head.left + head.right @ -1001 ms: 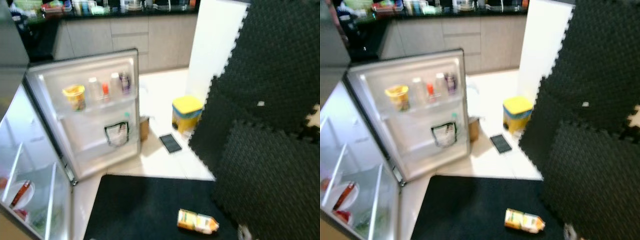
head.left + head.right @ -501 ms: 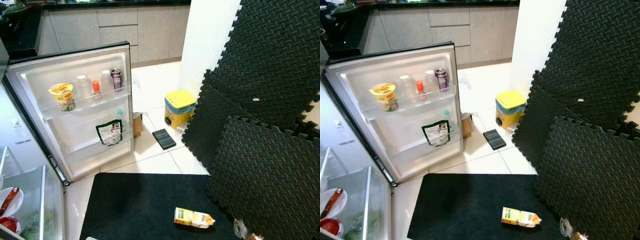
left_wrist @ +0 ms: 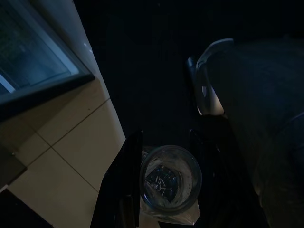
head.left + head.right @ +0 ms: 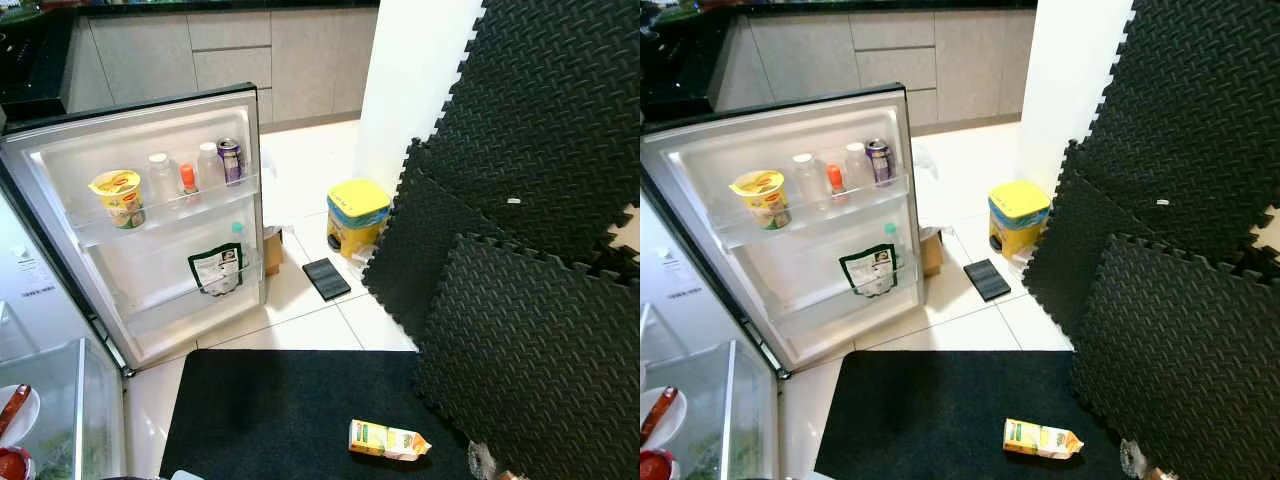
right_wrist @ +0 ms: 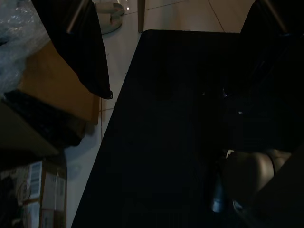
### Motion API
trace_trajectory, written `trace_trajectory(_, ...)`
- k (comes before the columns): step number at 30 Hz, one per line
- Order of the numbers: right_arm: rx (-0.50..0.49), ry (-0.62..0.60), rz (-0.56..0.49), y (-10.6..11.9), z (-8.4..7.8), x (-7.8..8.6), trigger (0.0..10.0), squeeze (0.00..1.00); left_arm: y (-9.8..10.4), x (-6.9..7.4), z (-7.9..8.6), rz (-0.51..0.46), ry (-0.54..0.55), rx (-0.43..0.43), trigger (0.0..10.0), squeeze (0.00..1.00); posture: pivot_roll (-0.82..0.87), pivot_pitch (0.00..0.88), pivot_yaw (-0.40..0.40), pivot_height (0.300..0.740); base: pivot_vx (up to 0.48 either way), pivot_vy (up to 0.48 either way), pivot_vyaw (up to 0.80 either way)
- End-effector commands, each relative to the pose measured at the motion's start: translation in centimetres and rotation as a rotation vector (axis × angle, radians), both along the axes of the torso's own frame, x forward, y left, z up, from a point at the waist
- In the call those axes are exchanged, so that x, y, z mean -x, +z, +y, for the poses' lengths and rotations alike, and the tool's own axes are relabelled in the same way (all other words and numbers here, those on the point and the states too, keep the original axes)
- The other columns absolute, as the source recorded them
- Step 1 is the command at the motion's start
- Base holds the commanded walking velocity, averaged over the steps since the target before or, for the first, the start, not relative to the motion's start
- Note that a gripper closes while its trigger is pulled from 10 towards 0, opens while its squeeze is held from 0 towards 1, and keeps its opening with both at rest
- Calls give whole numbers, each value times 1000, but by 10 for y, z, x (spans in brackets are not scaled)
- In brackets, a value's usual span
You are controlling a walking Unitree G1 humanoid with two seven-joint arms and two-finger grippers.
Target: Restocking fridge
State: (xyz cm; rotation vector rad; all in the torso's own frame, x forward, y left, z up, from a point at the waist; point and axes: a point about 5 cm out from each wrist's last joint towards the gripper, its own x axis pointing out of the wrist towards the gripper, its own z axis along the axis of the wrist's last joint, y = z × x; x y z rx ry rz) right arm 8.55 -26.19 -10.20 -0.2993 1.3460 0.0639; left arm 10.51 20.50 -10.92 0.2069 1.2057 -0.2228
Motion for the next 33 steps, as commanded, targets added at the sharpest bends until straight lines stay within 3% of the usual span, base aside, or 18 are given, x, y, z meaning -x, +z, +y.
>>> trace_trajectory(1,-7,-1,-10,0,1,-1,10000,0,-2,0,-13,0,-15,41,10000,0,19,0,-36,740,285,0,0)
trace_trajectory(4,-10,9,-12,0,1,-1,10000,0,-2,0,-13,0,-14,43,10000,0,19,0,-36,740,285,0,0)
trace_trajectory(13,-12,9,-17,0,1,-2,10000,0,-2,1,-14,0,-18,47,10000,0,18,0,-37,740,295,0,729)
trace_trajectory(33,-4,-6,-23,0,1,-1,10000,0,-2,2,-14,1,-25,50,10000,0,19,0,-36,740,298,0,0)
